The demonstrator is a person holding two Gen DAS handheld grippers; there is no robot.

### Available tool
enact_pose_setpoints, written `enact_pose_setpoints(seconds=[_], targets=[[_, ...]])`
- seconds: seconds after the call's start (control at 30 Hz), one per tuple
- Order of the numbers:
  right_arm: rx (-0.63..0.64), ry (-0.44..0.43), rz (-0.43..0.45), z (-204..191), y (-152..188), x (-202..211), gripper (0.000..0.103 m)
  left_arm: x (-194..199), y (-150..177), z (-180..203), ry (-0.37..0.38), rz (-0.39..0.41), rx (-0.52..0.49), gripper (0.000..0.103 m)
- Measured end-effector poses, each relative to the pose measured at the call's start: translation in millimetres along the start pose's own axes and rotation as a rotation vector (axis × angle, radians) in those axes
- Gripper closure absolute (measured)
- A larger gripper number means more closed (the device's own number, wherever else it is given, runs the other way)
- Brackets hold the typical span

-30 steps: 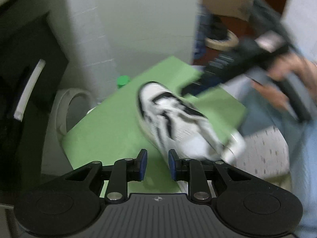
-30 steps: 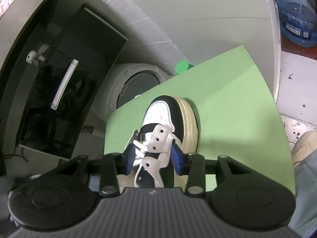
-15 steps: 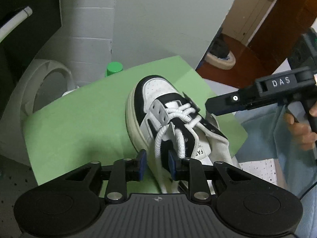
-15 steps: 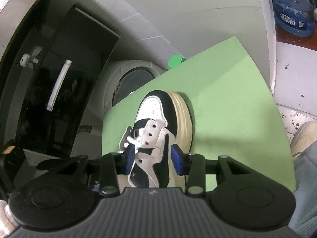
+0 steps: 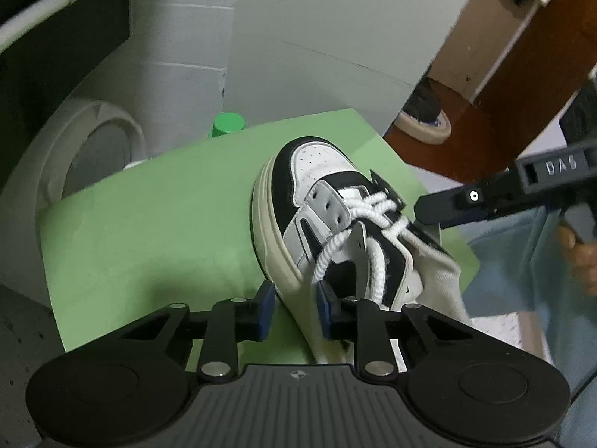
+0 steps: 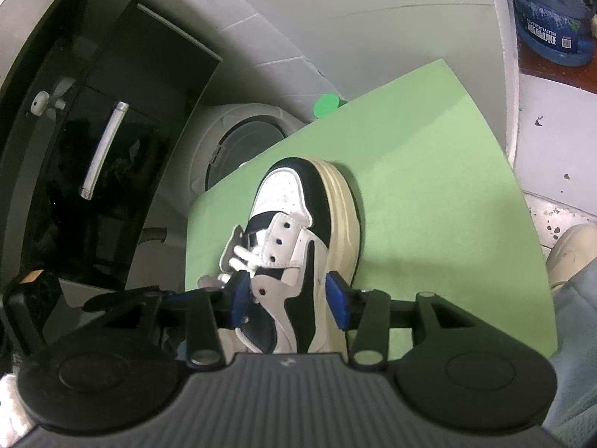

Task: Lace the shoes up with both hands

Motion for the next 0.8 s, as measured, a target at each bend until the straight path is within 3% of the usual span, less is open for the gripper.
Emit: enact_pose_setpoints(seconds=[0.2, 0.27, 0.37, 0.6, 0.7, 0.8], targets=[[0.006, -0.001, -0.005, 0, 0, 0, 0.053, -3, 7, 3, 0.0, -0.035, -0.065, 0.082], [0.005, 0.0, -0.006, 1, 0, 0, 0.053, -4, 9, 4, 0.0, -0.047, -0.087, 0.092], [-0.002, 0.002, -0.003, 3, -1, 1, 0.053, -6, 12, 6, 0.0, -0.065, -0.119, 0.092], [-0.001, 0.002, -0.007, 2, 0, 1, 0.051, 6, 17, -4, 0.124, -0.064, -0.008, 0.092], [0.004, 0.004, -0.01, 1, 1, 0, 0.051, -4, 22, -10, 0.123, -0.101, 0.0, 0.091], [0.009, 0.005, -0.012, 0, 1, -1, 0.051, -14, 27, -6, 0.102, -0.14, -0.057, 0.092]])
Point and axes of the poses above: each gripper's, at about its wrist camera, not at the fingertips, and x roughly against the way its jaws point, z to its right, y to its underside, the point moved 9 cm from there along -x, roughly the way its jaws point, and after that the axes turned 5 degrees about -x, right-handed, at the moved point
